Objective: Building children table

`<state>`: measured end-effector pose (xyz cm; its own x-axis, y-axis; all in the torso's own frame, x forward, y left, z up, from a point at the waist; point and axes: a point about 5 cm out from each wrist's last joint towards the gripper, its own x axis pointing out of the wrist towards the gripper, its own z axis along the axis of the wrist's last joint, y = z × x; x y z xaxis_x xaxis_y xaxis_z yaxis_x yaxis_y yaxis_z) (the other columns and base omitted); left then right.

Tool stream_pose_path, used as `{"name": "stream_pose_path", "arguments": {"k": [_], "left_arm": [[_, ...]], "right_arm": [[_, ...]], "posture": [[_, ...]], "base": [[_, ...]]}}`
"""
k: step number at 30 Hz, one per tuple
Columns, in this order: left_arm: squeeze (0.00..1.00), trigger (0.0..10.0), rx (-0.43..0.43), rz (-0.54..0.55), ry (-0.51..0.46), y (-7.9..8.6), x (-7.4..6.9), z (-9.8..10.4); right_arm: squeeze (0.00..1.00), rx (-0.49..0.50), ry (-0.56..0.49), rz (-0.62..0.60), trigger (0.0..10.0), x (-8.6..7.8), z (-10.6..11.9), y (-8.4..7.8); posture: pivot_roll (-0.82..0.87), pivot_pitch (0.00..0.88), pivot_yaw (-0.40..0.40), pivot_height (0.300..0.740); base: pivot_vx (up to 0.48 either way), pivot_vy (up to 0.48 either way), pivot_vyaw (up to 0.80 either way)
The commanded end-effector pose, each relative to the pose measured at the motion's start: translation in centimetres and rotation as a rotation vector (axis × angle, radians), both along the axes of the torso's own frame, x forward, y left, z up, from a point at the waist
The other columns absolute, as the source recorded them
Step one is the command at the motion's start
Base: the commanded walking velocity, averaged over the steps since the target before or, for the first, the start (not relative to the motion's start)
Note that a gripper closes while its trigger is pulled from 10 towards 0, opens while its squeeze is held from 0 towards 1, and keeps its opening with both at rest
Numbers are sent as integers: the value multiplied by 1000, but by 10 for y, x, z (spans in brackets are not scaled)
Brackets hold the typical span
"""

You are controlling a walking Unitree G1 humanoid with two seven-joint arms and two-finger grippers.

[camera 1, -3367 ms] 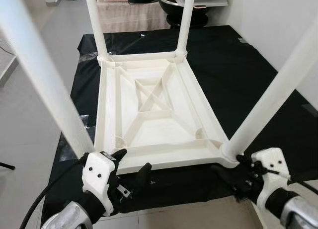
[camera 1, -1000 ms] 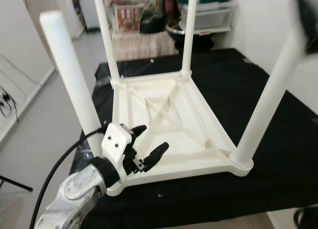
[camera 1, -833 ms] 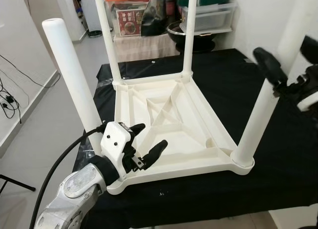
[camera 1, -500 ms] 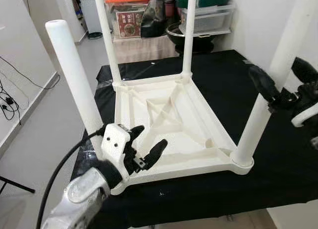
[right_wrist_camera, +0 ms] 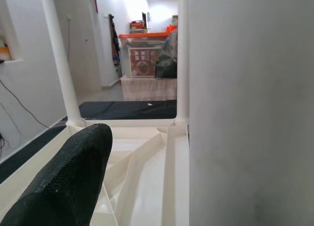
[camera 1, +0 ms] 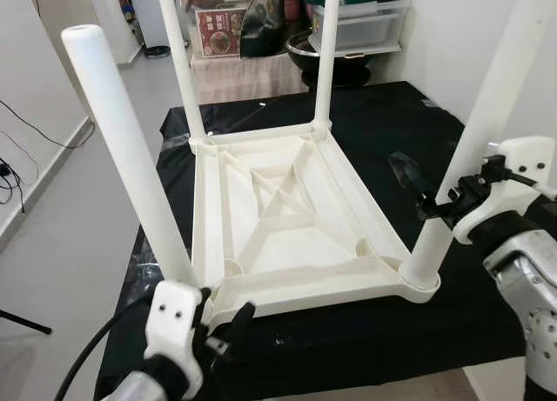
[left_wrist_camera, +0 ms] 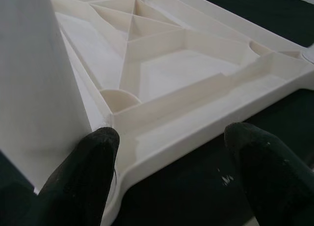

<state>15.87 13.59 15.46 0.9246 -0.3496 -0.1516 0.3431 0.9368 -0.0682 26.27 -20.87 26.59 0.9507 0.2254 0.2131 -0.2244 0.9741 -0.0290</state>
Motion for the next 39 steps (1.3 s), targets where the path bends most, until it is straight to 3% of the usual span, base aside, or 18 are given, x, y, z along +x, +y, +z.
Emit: {"name": "stream_pose_path", "arguments": {"k": [1,5,9,15,25,30,35,39], "left_arm": [[0,10000,24,-2,-15,2,-6,2],[0,10000,11,52,-12,7,-8,0],[0,10000,43,111,-79,17,1,7],[0,10000,57,183,-126,33,13,11],[0,10000,97,278,-143,53,19,7],[0,10000,122,314,-220,62,36,15],[0,10000,130,314,-228,63,36,16],[0,10000,117,300,-184,56,20,6]], "right_arm": [[0,-7,15,8,10000,5,-1,3],[0,-16,22,4,10000,13,-3,5],[0,-26,25,-4,10000,22,-3,6],[0,-51,16,-8,10000,23,-2,6],[0,-52,34,-36,10000,22,-10,-3],[0,-65,-14,7,10000,38,6,7],[0,-58,-50,43,10000,43,19,14],[0,-65,-69,71,10000,47,26,17]], "posture": [[0,105,-22,740],[14,102,-33,740],[9,77,-30,740],[-7,52,-27,740],[0,63,-19,740],[-6,94,-35,740],[-3,104,-47,740],[14,106,-55,740]], "base": [[0,0,0],[0,0,0],[0,0,0],[0,0,0],[0,0,0],[0,0,0],[0,0,0],[0,0,0]]}}
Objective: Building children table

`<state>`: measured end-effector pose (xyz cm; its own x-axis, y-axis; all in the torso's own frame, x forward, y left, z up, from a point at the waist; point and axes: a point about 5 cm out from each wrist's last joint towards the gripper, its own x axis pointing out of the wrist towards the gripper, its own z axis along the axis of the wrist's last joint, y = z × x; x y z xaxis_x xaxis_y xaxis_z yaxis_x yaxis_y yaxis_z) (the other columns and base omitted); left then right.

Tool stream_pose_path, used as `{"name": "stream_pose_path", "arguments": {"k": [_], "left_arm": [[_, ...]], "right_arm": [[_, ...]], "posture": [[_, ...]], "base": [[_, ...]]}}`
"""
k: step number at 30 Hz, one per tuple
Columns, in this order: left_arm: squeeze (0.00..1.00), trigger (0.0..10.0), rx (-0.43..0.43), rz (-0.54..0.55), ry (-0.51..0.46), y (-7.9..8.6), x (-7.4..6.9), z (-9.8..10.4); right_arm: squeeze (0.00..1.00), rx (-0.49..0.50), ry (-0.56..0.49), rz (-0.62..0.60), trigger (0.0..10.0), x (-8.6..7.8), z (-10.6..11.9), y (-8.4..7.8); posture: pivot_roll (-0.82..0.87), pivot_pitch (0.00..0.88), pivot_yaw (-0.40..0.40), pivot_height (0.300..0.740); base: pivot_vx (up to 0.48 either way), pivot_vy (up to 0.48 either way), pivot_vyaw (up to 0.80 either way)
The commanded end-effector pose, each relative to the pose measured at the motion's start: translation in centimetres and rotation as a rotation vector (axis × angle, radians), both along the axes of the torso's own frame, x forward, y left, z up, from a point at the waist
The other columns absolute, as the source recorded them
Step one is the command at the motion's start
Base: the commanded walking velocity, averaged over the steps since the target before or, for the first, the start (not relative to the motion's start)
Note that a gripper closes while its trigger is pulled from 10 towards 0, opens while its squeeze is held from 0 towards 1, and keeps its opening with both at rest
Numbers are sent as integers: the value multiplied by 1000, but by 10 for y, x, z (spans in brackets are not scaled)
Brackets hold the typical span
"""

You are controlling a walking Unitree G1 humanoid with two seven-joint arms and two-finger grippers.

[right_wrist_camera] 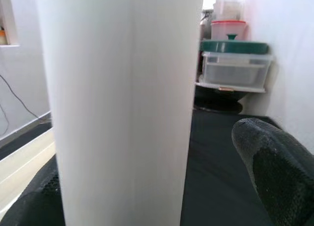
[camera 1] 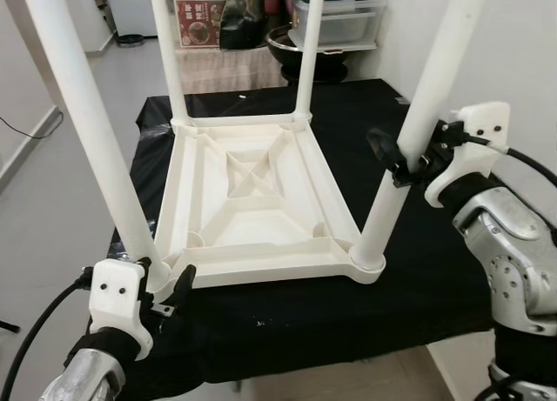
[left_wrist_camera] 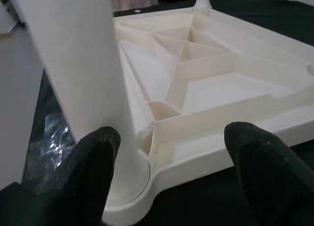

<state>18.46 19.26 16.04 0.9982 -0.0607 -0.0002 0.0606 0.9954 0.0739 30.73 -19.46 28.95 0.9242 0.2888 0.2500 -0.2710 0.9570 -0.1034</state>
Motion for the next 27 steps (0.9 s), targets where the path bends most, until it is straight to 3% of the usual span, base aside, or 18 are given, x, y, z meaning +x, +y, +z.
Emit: {"name": "stream_pose_path", "arguments": {"k": [1,6,12,14,21,27], "left_arm": [[0,10000,8,11,-5,0,-6,0],[0,10000,-31,8,80,-7,-32,-11],[0,10000,10,37,78,-1,-38,-8],[0,10000,53,90,45,13,-30,-5],[0,10000,89,157,-31,35,-3,-1],[0,10000,79,166,-32,38,10,-7]], "right_arm": [[0,-3,-12,19,10000,2,2,3],[0,-9,-5,32,10000,4,-2,4],[0,-17,-3,26,10000,4,-3,3],[0,-14,0,18,10000,4,-4,2],[0,-14,2,5,10000,3,-5,-1],[0,-22,-7,-8,10000,2,-1,-5]], "posture": [[14,106,-55,740],[27,114,-50,740],[29,123,-32,740],[27,128,-30,740],[18,144,-27,740],[-3,161,-28,740]], "base": [[0,0,0],[0,0,0],[0,0,0],[0,0,0],[0,0,0],[0,0,0]]}}
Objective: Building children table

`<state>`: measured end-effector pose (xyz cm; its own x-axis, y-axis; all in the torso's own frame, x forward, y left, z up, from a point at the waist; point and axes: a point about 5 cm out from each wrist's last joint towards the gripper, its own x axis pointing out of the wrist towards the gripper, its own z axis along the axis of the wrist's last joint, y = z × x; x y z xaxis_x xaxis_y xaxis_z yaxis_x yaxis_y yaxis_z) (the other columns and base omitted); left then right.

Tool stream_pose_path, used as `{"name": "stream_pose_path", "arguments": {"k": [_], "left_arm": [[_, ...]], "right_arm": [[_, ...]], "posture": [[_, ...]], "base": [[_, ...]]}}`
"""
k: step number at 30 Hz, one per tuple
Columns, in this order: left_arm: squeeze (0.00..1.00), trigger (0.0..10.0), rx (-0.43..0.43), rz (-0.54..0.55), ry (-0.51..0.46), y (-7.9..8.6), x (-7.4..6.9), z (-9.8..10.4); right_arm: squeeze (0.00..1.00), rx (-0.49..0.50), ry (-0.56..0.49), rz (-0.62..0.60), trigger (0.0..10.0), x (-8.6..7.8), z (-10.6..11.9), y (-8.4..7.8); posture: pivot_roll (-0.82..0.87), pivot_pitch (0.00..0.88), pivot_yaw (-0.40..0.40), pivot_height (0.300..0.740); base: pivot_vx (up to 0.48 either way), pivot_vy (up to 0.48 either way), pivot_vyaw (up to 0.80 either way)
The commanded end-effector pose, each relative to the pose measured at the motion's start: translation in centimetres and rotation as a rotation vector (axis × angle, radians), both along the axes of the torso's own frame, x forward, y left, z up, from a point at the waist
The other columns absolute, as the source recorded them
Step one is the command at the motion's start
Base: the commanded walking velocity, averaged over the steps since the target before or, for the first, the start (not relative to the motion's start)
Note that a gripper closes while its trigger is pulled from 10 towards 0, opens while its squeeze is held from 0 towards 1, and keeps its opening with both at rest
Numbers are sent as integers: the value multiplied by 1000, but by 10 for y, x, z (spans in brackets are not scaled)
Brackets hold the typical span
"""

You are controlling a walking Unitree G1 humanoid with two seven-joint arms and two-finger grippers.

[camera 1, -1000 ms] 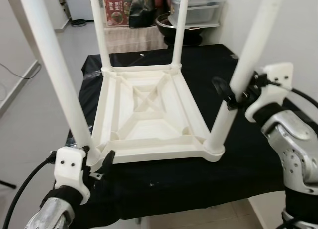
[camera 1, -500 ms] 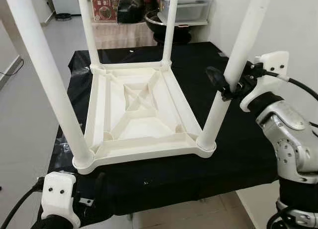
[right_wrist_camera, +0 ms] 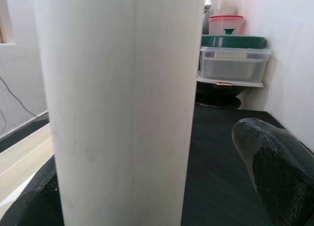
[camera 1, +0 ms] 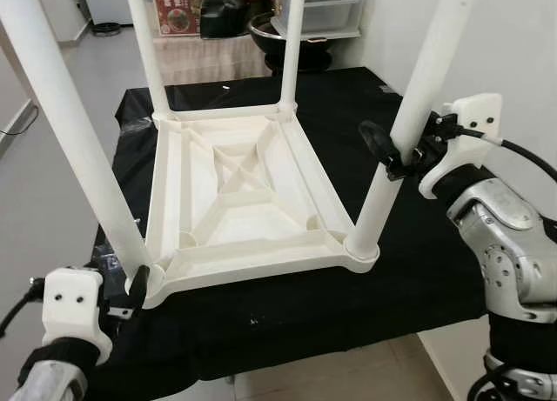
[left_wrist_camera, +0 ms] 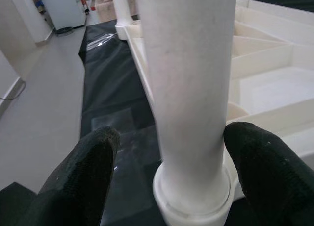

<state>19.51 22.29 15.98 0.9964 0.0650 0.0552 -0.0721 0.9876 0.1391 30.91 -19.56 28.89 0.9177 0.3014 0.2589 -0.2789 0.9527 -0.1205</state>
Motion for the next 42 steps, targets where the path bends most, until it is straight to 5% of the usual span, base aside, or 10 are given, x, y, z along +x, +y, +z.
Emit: {"name": "stream_pose_path", "arguments": {"k": [1,14,26,27,28,29,30,31,42], "left_arm": [[0,10000,10,40,23,8,0,-6],[0,10000,-24,38,54,14,27,-35],[0,10000,-27,5,0,10,43,-35],[0,8196,-26,1,-2,9,43,-35],[0,8196,-26,1,-2,9,43,-35],[0,1490,-25,-3,-6,9,43,-36],[0,1490,-25,-3,-6,9,43,-36],[0,0,-26,-6,-8,8,42,-36],[0,0,-2,2,-33,7,36,-36]], "right_arm": [[0,-8,7,-18,10000,1,0,-4],[0,8,-103,-13,10000,-6,42,-13],[0,39,-159,72,10000,-15,68,-9],[0,39,-159,73,10000,-15,68,-9],[0,39,-159,73,10000,-15,68,-9],[0,37,-159,74,10000,-15,69,-9],[0,37,-159,74,10000,-15,69,-9],[0,37,-160,75,10000,-15,69,-9],[0,55,-160,87,10000,-18,78,-13]], "posture": [[-3,161,-28,740],[-54,187,-48,740],[-71,187,-53,740],[-71,186,-53,740],[-71,186,-53,740],[-71,186,-52,740],[-71,186,-52,740],[-70,186,-51,740],[-69,183,-51,740]], "base": [[0,0,0],[0,0,0],[0,0,0],[0,0,0],[0,0,0],[0,0,0],[0,0,0],[0,0,0],[0,0,0]]}}
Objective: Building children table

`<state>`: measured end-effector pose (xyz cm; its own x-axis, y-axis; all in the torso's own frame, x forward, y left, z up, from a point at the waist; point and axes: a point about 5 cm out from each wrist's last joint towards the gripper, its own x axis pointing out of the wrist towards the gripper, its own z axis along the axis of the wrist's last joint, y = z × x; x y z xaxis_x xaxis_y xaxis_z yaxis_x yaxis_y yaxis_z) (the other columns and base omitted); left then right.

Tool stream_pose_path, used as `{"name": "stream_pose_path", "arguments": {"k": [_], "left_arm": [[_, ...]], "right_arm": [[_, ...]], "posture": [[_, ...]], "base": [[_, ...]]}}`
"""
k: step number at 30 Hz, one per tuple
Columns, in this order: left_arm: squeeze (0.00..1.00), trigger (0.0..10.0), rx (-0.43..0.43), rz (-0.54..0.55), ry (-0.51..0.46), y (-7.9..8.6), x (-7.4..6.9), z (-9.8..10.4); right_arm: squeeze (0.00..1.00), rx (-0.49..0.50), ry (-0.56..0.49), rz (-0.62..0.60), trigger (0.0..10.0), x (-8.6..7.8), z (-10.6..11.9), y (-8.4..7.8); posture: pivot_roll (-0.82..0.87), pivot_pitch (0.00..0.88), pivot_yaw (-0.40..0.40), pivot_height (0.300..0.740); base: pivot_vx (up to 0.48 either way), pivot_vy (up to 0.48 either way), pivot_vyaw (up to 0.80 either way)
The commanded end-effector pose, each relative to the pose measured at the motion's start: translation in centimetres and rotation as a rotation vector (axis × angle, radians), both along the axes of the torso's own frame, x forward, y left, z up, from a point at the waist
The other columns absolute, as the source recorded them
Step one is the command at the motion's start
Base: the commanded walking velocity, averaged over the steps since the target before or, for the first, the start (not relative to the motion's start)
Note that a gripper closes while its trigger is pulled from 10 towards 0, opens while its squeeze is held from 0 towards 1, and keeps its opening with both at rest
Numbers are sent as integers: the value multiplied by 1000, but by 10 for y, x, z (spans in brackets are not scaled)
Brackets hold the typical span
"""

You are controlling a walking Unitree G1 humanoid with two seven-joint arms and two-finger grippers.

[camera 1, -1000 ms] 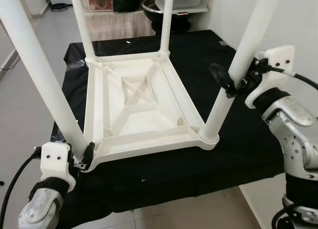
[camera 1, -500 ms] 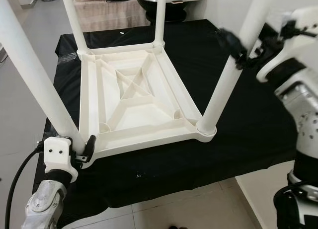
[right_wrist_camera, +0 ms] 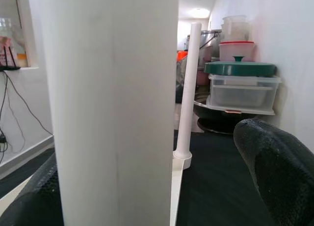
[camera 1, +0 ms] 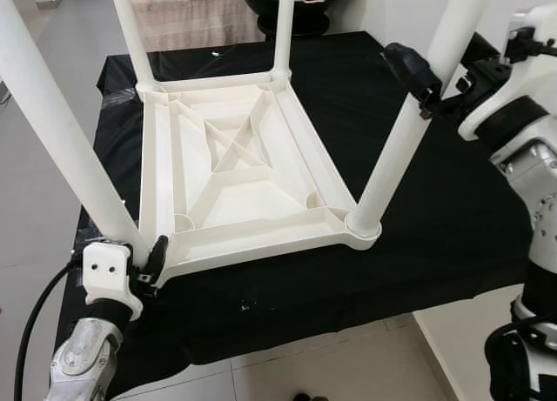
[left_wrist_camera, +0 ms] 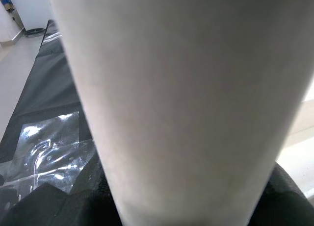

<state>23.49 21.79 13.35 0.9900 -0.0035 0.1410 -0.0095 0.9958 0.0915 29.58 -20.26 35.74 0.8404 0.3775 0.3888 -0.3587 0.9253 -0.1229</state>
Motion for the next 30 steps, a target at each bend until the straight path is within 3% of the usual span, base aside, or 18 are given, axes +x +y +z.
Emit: {"name": "stream_pose_path", "arguments": {"k": [1,9,10,12,13,18,20,23,24,25,27,28,30], "left_arm": [[0,0,41,76,54,12,-4,-10],[0,0,48,94,50,15,-6,-11],[0,0,49,99,48,15,-7,-11],[0,0,50,101,48,16,-7,-11],[0,0,52,105,47,16,-7,-11],[0,784,60,120,40,17,-7,-11],[0,2000,69,131,30,20,-6,-8],[0,1843,82,140,11,22,-4,-3],[0,4157,94,148,0,23,-3,0],[0,8706,104,155,-10,24,-2,3],[0,8706,111,159,-17,25,-1,5],[0,10000,118,169,-34,28,0,10],[0,10000,133,183,-70,33,4,22]], "right_arm": [[0,15,-28,-14,10000,-4,9,-6],[0,43,-27,-34,10000,-7,25,-14],[0,37,-5,-37,5176,-8,25,-15],[0,33,9,-38,5176,-9,24,-15],[0,18,42,-44,0,-9,21,-15],[0,-29,143,-70,0,-9,6,-13],[0,-24,206,-99,0,-8,-4,-14],[0,-7,253,-115,0,-6,-11,-13],[0,-5,265,-119,0,-6,-13,-12],[0,2,276,-123,0,-6,-15,-12],[0,6,283,-125,0,-5,-16,-12],[0,14,294,-135,0,-4,-19,-12],[0,36,315,-161,0,-3,-23,-14]], "posture": [[-69,183,-51,740],[-68,180,-54,740],[-68,179,-57,740],[-68,179,-57,740],[-70,180,-57,740],[-74,178,-60,740],[-73,178,-60,740],[-74,175,-61,740],[-74,175,-62,740],[-74,175,-62,740],[-74,175,-62,740],[-73,171,-64,740],[-71,171,-64,740]], "base": [[0,0,0],[0,0,0],[0,0,0],[0,0,0],[0,0,0],[0,0,0],[0,0,0],[0,0,0],[0,0,0],[0,0,0],[0,0,0],[0,0,0],[0,0,0]]}}
